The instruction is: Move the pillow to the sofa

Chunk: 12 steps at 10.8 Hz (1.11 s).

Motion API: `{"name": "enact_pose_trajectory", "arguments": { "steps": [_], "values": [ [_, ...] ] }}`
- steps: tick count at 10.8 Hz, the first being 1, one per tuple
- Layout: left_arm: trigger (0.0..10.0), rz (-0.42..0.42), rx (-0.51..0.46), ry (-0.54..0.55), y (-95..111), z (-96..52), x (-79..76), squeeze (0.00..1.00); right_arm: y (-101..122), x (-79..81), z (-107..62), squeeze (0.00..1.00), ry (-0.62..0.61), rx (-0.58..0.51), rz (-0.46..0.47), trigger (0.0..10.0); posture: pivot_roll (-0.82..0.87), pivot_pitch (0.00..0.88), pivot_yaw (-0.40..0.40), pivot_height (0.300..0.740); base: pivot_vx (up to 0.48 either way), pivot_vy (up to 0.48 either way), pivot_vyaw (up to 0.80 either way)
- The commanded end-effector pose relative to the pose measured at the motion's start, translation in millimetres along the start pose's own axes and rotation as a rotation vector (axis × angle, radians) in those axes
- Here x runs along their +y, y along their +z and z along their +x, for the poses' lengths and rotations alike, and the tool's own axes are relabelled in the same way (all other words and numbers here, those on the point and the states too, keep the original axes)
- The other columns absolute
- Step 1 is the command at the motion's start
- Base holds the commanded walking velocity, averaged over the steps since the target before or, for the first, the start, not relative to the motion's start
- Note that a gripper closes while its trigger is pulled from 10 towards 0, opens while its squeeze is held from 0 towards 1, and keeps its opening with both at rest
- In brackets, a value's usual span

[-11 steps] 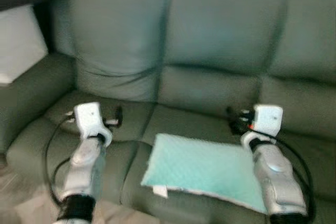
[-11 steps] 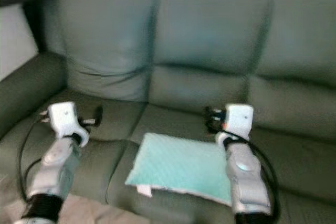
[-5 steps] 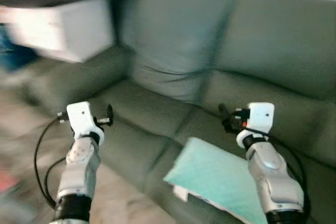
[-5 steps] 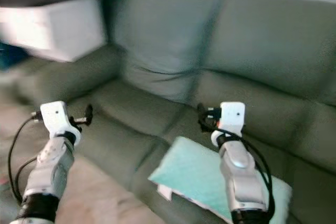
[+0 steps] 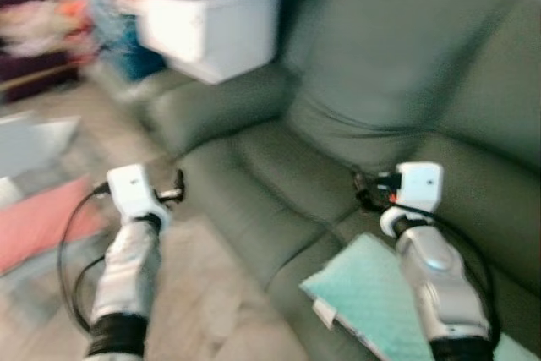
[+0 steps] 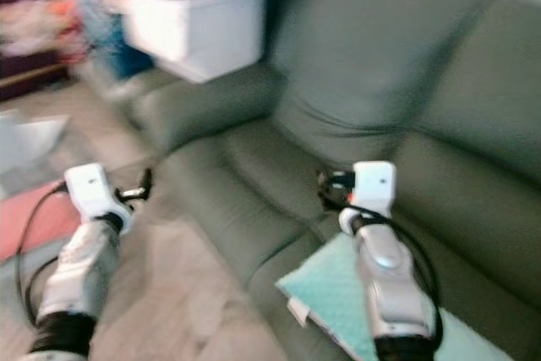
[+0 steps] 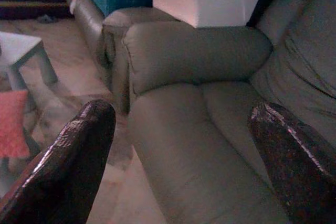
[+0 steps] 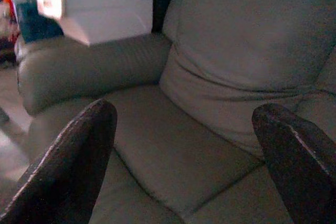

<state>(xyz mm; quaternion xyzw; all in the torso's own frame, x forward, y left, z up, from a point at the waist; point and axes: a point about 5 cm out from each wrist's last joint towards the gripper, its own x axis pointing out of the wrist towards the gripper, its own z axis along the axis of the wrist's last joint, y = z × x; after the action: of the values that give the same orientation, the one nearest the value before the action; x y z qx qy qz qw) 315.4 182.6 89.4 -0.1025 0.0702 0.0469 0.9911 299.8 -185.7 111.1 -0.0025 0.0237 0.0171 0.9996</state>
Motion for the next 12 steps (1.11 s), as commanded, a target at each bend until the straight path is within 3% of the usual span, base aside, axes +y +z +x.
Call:
{"name": "enact_pose_trajectory", "arguments": {
  "steps": [1,8,10,12],
  "values": [
    [10.0,0.002,-0.006,0.02,4.6,0.6,7.2,0.0,5.2,6.1,2.6,0.0,0.015,-0.018,0.014,10.0,-0.15,0.0,0.017,0.74,0.0,0.0,0.8],
    [10.0,-0.02,0.022,0.021,-1.1,-0.1,8.7,0.0,5.3,7.9,3.5,0.0,0.031,-0.016,0.019,10.0,-0.15,0.0,0.016,0.74,0.0,0.0,0.8],
    [10.0,-0.026,0.035,0.022,-2.4,-0.5,8.9,0.0,4.9,7.9,3.1,0.0,0.029,-0.016,0.035,10.0,-0.15,0.0,0.016,0.74,0.0,0.0,0.0],
    [10.0,-0.026,0.04,0.021,-2.8,-0.6,9.2,0.0,5.1,8.2,3.3,0.0,0.031,-0.017,0.037,10.0,-0.15,0.0,0.016,0.74,0.0,0.452,0.0]
  ]
}}
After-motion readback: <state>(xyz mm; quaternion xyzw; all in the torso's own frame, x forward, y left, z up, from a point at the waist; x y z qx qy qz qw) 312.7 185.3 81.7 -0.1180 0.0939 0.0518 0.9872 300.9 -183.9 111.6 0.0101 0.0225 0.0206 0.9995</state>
